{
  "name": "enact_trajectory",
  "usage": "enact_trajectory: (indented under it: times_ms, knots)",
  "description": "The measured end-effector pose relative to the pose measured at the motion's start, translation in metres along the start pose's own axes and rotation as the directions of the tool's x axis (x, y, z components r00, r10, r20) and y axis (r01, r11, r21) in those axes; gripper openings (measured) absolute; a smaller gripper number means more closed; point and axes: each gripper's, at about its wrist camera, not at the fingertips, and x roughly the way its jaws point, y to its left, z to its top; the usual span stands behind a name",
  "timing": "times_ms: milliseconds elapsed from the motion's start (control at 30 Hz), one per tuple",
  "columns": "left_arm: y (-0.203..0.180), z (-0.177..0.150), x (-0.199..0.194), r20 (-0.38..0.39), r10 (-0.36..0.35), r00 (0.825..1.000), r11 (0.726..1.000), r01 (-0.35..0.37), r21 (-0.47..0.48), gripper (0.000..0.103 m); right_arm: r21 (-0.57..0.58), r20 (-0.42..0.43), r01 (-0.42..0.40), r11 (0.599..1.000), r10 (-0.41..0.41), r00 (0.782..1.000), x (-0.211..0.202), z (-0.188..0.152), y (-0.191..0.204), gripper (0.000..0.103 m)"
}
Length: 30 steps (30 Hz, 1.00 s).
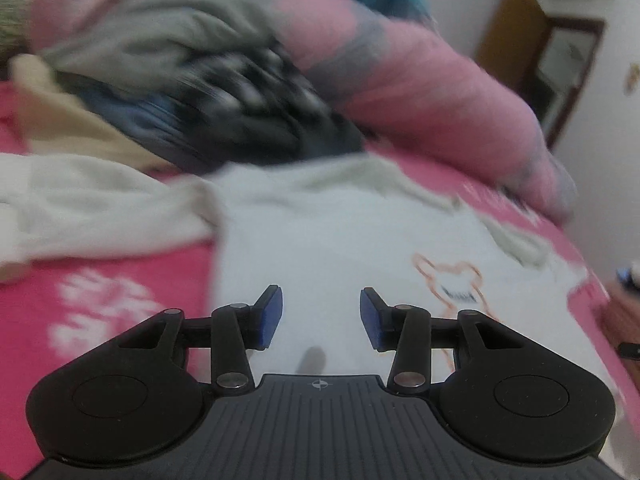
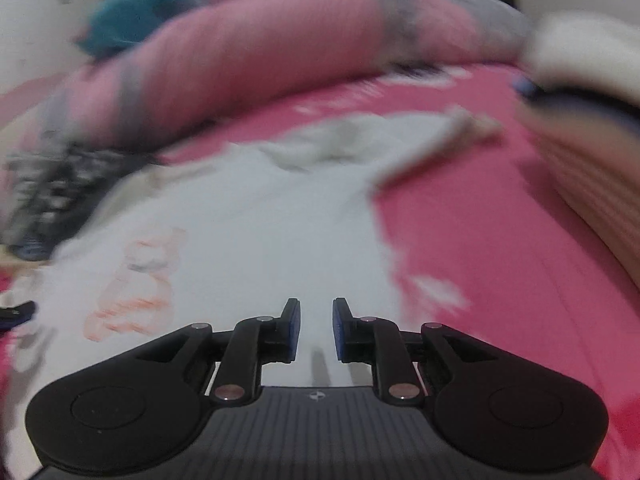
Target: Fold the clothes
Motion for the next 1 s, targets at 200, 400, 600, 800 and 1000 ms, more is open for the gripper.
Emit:
enact_trajectory:
  times_ms: [200,400,600,800,1000]
  knots:
    - [0.026,0.026,0.008,0.033,0.077,0.996,0.993,-0.074,-0.09,0.044,-0.168,0.028,-0.164,0.972,0.171,0.985,0.033,0.04,0.086,0.039]
    - [0.006,0.051,0.049,0.032,0.075,0.997,0.997,-0.075,0.004,0.045,-0.208,0.003,-0.216,0.954,0.221,0.975,0.098,0.079,0.134,0.039]
    - [0.014,0.051,0.052,0.084,0.136,0.987,0.99,-0.138,0.012,0.045,-0.182,-0.096,-0.351,0.919,0.338,0.936,0.173,0.098,0.183,0.039]
    - [0.08,0.034,0.007,0.131,0.333,0.934,0.93,-0.302,-0.211,0.045,-0.269,-0.21,-0.468,0.842,0.423,0.881,0.219,0.084,0.263,0.039]
    - [0.126,0.012,-0.031,0.191,0.399,0.897,0.856,-0.289,-0.43,0.044,-0.46,-0.315,-0.564,0.686,0.469,0.826,0.224,0.062,0.363,0.04]
